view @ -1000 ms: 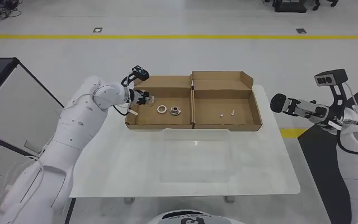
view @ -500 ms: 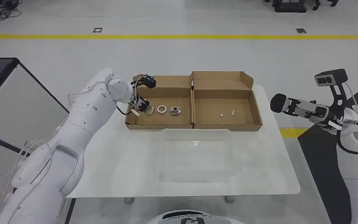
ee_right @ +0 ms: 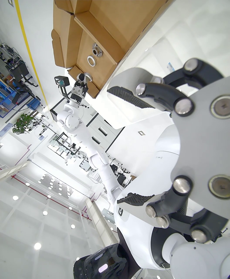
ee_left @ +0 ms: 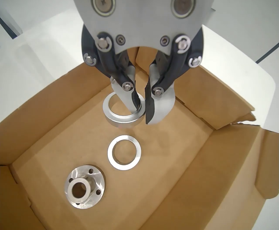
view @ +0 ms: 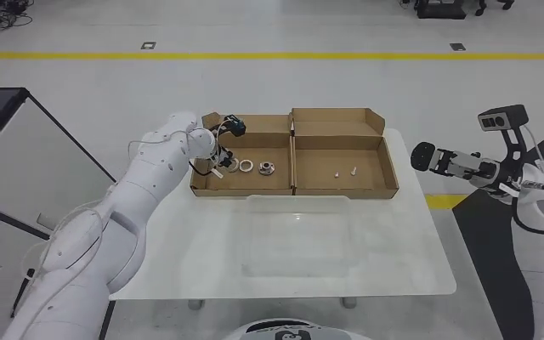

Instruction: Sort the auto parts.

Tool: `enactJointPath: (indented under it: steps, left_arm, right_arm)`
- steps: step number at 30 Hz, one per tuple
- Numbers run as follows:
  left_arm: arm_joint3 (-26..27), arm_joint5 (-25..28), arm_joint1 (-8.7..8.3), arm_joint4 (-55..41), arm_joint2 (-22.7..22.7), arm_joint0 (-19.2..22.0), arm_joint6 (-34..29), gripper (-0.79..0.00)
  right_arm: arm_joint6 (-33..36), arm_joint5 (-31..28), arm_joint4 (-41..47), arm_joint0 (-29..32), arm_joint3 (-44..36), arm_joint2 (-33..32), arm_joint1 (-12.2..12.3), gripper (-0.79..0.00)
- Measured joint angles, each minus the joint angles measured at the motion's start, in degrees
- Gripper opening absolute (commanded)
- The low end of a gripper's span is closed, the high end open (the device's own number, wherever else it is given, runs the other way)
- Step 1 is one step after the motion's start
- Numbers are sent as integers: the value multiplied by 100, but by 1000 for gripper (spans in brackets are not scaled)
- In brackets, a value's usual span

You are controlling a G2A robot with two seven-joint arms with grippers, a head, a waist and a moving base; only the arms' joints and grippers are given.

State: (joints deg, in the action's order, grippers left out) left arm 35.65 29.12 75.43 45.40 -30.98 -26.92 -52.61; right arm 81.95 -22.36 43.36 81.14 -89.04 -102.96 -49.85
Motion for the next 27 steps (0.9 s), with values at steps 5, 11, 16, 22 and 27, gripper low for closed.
enactJointPath:
  steps: [5, 11, 16, 22, 27]
  left_arm:
    - [-370, 116, 115, 245, 127, 71, 176, -785]
    - [-628, 104, 237, 321, 197, 23, 373, -785]
    - [-789, 57, 323, 469, 256, 27, 525, -785]
    - [-926, 36, 415, 691, 333, 53, 626, -785]
    - [-1065, 22, 470, 731, 331, 45, 702, -677]
  right_arm:
    - [0, 0, 0, 0, 0, 0, 0, 0]
    - [0, 0, 0, 0, 0, 0, 0, 0]
    - [0, 0, 0, 0, 0, 0, 0, 0]
    - [0, 0, 0, 0, 0, 0, 0, 0]
    - [0, 0, 0, 0, 0, 0, 0, 0]
